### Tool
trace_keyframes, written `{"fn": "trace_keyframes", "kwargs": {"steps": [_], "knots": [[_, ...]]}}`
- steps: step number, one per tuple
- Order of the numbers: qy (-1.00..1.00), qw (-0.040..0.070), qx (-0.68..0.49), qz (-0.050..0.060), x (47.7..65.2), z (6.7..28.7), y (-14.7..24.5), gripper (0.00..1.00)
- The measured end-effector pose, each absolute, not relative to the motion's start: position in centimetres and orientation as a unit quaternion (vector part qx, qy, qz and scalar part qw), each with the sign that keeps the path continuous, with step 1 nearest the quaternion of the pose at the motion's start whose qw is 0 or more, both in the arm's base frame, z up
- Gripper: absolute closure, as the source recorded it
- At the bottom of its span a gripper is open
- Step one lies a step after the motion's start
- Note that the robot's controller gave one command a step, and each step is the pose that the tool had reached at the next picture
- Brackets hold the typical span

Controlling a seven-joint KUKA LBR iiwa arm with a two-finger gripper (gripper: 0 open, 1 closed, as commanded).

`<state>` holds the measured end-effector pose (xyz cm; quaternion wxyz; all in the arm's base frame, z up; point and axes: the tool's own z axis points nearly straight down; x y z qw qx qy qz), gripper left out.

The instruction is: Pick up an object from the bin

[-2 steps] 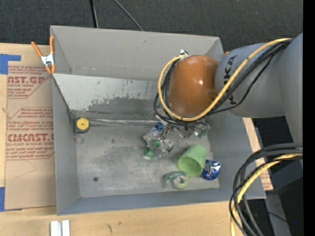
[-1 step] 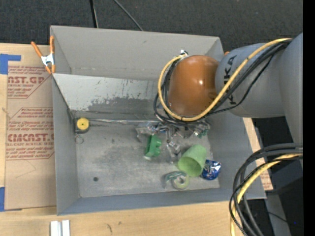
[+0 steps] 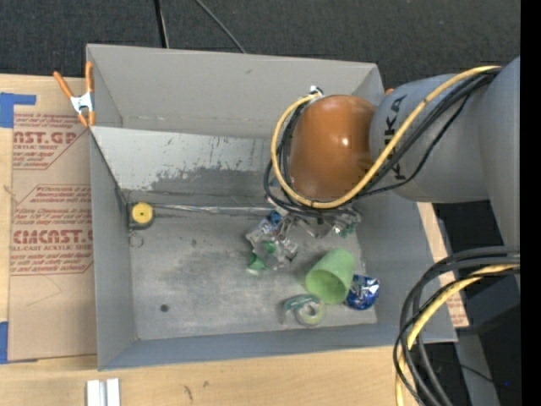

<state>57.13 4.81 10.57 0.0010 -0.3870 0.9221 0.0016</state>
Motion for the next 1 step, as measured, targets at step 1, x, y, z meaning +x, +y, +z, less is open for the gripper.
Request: {"fn": "trace_keyframes", "kwargs": {"steps": [1], "knots": [[0.922,0.001,-0.387,0.002,57.13,10.57,4.81,0.00]]}}
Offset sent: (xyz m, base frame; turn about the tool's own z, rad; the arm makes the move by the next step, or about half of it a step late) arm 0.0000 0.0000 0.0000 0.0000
